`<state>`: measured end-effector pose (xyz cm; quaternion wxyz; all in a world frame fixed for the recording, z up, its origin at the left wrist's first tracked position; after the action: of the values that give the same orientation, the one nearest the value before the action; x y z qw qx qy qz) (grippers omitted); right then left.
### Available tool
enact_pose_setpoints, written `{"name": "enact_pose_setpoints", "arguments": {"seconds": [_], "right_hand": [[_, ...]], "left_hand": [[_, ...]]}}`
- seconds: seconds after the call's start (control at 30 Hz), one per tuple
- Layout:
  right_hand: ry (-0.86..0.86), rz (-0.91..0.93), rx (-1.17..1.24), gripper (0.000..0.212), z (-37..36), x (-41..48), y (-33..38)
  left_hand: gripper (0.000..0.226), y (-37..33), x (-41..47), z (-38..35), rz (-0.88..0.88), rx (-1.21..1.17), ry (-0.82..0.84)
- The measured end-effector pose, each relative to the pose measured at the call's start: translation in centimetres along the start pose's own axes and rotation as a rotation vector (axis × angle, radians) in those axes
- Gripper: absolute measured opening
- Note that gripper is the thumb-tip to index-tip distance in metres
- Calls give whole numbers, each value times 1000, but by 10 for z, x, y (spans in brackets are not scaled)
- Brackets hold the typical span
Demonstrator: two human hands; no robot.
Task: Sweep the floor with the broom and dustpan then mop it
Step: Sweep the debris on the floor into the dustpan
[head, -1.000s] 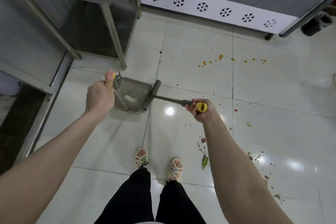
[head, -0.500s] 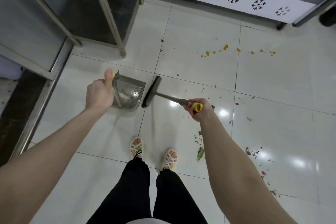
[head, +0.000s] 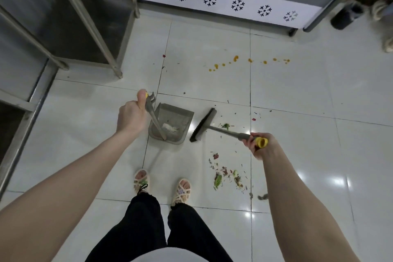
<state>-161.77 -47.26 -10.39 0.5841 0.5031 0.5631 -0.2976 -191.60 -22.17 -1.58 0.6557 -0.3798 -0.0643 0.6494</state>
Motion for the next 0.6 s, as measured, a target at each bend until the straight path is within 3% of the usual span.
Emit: {"name": "enact_pose_setpoints", "arguments": {"seconds": [0.37, 0.6], "right_hand": [[20, 99, 3, 6, 32, -30, 45], [134, 53, -14, 13, -42, -25, 72]], "left_hand": [[72, -47, -6, -13, -41, -8, -1], [72, -57, 32, 16, -66, -22, -30]]}}
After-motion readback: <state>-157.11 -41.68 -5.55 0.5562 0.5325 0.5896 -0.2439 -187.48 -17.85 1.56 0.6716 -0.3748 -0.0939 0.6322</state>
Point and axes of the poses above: each hand's wrist, its own x-axis towards the middle knuckle, its own z-axis out of the back of the hand, y = z × x, the point moved 7 cm from there along x, towards the middle knuckle, and after that the axes turned 6 degrees about y, right-handed, at the moved point
